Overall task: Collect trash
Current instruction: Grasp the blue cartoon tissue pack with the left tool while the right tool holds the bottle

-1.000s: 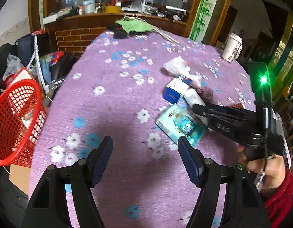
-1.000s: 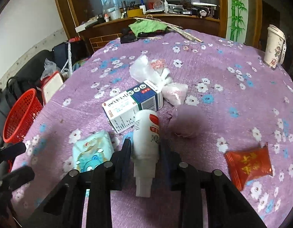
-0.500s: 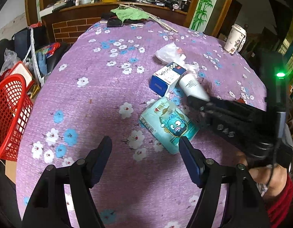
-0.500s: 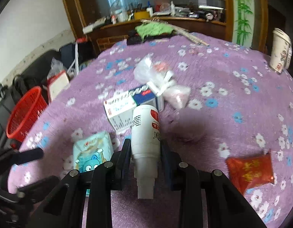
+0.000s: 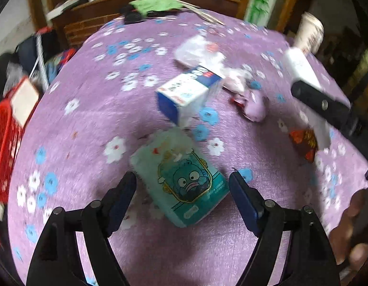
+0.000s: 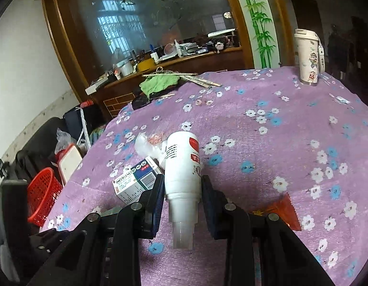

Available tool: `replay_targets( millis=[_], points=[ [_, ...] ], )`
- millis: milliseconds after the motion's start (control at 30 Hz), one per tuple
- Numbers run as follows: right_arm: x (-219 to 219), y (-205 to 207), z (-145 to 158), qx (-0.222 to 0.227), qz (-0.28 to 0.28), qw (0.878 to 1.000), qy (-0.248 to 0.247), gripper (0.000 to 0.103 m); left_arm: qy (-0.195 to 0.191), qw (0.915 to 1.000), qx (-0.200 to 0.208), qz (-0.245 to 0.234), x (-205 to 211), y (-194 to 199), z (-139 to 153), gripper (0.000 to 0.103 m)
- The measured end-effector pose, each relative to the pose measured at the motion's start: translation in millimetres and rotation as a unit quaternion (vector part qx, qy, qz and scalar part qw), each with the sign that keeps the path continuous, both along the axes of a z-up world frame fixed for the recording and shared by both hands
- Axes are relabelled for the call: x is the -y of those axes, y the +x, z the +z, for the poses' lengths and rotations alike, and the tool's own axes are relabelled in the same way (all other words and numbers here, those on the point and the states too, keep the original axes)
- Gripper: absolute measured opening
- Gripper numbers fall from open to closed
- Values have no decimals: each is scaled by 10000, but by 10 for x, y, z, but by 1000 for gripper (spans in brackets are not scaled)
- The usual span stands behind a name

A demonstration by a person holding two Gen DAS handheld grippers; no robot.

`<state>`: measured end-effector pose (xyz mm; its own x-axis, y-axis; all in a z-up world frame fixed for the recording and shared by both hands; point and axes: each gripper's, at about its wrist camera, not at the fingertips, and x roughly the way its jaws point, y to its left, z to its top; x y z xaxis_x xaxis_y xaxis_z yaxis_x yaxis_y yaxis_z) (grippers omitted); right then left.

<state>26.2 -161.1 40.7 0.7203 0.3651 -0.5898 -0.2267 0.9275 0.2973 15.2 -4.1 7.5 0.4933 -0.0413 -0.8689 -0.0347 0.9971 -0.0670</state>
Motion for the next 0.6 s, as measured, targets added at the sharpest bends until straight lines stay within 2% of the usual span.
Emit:
replay_targets(
  millis=[33, 67, 133, 200, 300, 467, 567, 600],
  points=[
    [10, 5, 1, -14, -11, 10000, 21, 33, -4, 10000, 10, -90, 11, 5, -14, 68],
    [12, 6, 0, -25, -11, 10000, 37, 33, -62, 9998, -42, -188, 1, 14, -36, 66],
    [0, -3, 4, -24, 50, 10000, 58, 33, -101, 9996, 13, -261, -45, 0, -22, 54],
    [-30, -33, 2, 14, 85, 10000, 4, 33, -148, 9992, 57, -355, -126, -9, -12, 47],
    [-91, -54, 5, 56, 190, 9998, -36, 33, -352, 9983, 75, -454, -291, 15, -26, 47],
    [-182, -79, -22, 76, 310, 9994, -159, 33, -386, 9973, 129, -608, -319, 70, -30, 52],
    [-232, -77, -53, 58, 375, 9990, -238, 33, -328, 9970, 280, -649, -300, 73, -48, 52],
    [-243, -74, -63, 50, 395, 9989, -262, 33, -335, 9968, 337, -650, -307, 70, -52, 47]
  ],
)
